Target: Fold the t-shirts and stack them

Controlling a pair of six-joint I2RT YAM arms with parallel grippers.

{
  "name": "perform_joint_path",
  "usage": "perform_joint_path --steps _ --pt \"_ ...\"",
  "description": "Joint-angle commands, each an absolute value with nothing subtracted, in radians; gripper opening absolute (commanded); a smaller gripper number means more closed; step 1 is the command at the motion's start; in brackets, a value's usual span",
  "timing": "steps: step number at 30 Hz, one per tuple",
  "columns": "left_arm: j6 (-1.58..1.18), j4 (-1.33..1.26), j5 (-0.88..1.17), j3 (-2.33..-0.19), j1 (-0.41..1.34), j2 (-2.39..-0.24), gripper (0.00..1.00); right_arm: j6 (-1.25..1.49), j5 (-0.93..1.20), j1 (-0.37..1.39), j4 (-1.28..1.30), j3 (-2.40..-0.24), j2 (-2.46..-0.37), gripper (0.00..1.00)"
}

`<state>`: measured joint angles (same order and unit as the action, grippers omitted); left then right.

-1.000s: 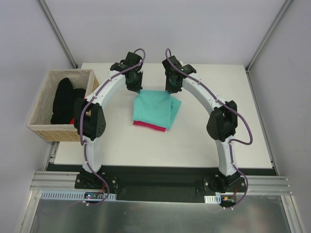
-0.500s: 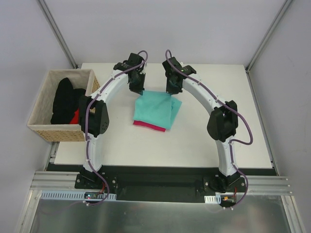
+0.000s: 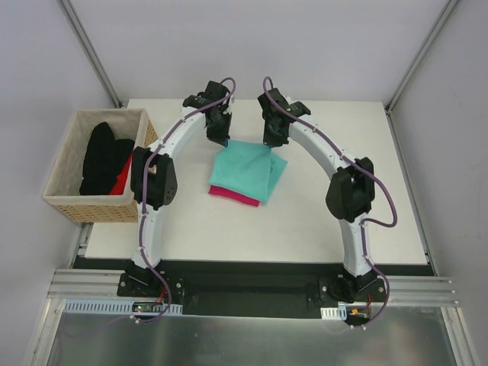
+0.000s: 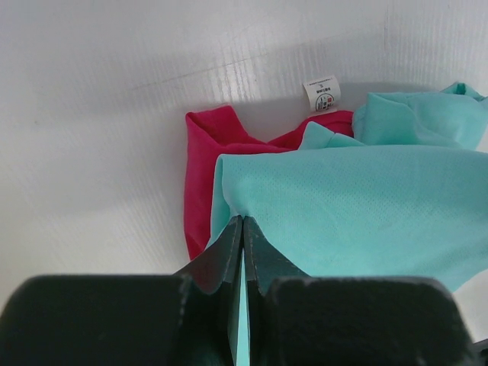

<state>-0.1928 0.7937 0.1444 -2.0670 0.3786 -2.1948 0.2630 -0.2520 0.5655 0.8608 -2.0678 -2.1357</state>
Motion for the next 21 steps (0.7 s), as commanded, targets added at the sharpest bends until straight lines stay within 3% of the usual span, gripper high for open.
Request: perform_joint_path --steps 1,6,7,10,13,15,21 --pt "-0.176 0.825 0.175 -2.121 0.379 -2.230 0.00 0.278 -0.275 0.554 0.864 -2.074 -2.092 0.01" --pt "-0.173 0.830 0.181 -2.103 0.377 -2.235 0.03 0.281 -0.258 0.548 0.876 -2.089 -2.112 0.01" --pt "-0.173 0.830 0.176 -2.099 0.377 -2.233 0.11 0.281 -0.253 0.548 0.880 -2.092 -2.120 0.02" --pt "-0.176 0.830 0.167 -2.080 0.377 -2.226 0.36 0.288 -0.249 0.549 0.894 -2.103 -2.132 0.28" --pt "-0.179 0.830 0.160 -2.068 0.377 -2.215 0.59 0.293 -0.250 0.549 0.897 -2.103 -2.134 0.37" --pt "-0.183 0.828 0.146 -2.056 0.377 -2.204 0.71 0.291 -0.250 0.548 0.897 -2.106 -2.131 0.39" --pt "-0.202 0.828 0.098 -2.022 0.377 -2.149 0.84 0.278 -0.270 0.548 0.902 -2.121 -2.109 0.39"
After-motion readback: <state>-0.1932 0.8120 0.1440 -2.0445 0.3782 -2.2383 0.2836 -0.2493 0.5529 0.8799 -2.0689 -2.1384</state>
